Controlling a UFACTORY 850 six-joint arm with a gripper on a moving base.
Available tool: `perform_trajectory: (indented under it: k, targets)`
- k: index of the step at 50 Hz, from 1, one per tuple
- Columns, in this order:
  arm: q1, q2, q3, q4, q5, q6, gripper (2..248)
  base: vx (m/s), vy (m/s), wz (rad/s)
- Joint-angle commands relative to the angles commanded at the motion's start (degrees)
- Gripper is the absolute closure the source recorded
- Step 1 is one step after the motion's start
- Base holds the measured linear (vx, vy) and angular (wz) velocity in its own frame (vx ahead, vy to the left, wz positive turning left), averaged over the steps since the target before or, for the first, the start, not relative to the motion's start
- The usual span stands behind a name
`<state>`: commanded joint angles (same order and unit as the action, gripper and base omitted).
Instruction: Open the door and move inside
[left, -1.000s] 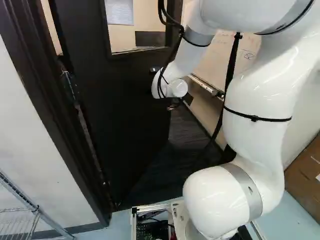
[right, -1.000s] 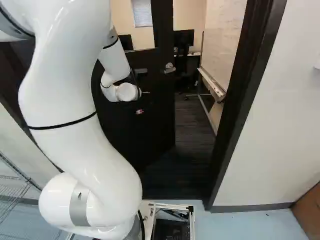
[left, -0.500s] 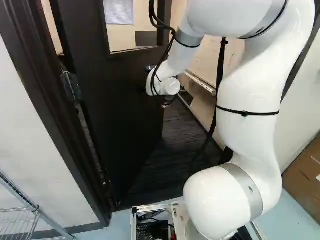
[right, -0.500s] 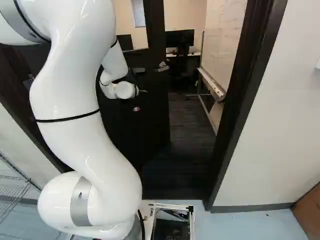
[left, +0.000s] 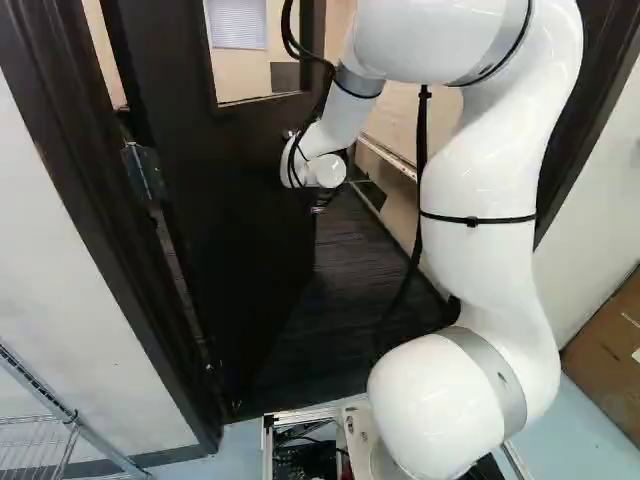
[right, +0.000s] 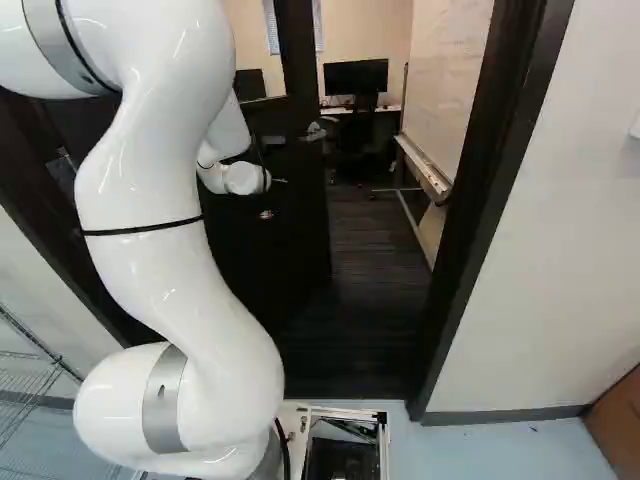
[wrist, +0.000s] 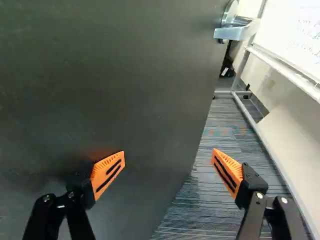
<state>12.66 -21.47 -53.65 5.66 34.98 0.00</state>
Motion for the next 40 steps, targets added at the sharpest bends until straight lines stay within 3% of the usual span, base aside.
perform_trajectory:
  k: [40]
  targets:
    - [4.42, -5.36, -6.72, 1.96, 0.0, 0.0, 3, 0.0, 0.0, 0.0]
